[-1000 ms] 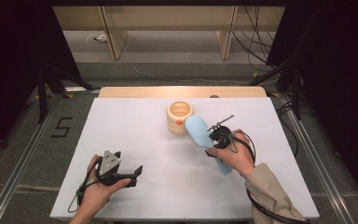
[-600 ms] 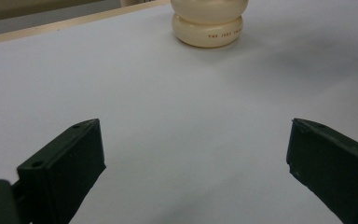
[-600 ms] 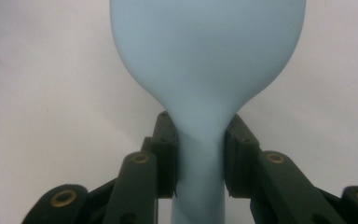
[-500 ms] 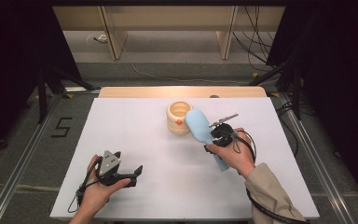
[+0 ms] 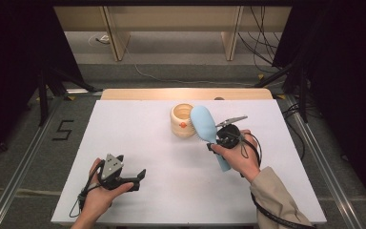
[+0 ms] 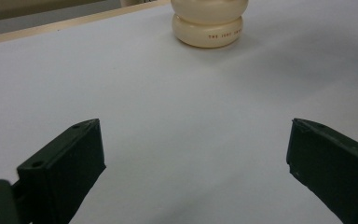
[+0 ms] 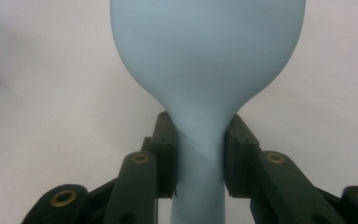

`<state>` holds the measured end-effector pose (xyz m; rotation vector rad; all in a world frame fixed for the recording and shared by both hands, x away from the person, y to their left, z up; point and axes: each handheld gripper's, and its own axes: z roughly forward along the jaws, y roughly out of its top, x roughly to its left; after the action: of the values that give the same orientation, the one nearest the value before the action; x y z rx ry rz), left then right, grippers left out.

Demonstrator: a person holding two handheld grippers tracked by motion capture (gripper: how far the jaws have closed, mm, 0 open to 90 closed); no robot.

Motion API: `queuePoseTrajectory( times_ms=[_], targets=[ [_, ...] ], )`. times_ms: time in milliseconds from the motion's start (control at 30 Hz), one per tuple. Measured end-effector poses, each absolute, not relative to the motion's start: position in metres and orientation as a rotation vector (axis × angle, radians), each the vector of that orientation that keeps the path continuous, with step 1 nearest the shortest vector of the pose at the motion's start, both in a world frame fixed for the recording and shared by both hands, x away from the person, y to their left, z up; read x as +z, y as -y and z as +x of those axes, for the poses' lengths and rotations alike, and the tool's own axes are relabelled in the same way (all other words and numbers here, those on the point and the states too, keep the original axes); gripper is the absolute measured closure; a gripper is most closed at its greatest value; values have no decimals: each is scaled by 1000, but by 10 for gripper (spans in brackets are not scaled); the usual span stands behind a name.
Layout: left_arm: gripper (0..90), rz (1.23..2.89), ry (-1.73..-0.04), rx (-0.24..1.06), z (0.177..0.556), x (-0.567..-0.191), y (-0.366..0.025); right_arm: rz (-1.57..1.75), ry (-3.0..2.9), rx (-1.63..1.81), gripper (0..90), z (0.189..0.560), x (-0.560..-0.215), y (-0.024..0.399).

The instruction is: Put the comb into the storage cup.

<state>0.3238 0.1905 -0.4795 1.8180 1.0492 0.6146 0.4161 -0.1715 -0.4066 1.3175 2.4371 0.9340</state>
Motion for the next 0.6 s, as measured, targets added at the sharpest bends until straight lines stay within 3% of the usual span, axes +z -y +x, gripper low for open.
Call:
queuePoseTrajectory(
  times_ms=[600],
  targets=[
    [37,1815,-1048,614,324,-479,-190,1283,-2371,1038,704,416,-406,171]
  ],
)
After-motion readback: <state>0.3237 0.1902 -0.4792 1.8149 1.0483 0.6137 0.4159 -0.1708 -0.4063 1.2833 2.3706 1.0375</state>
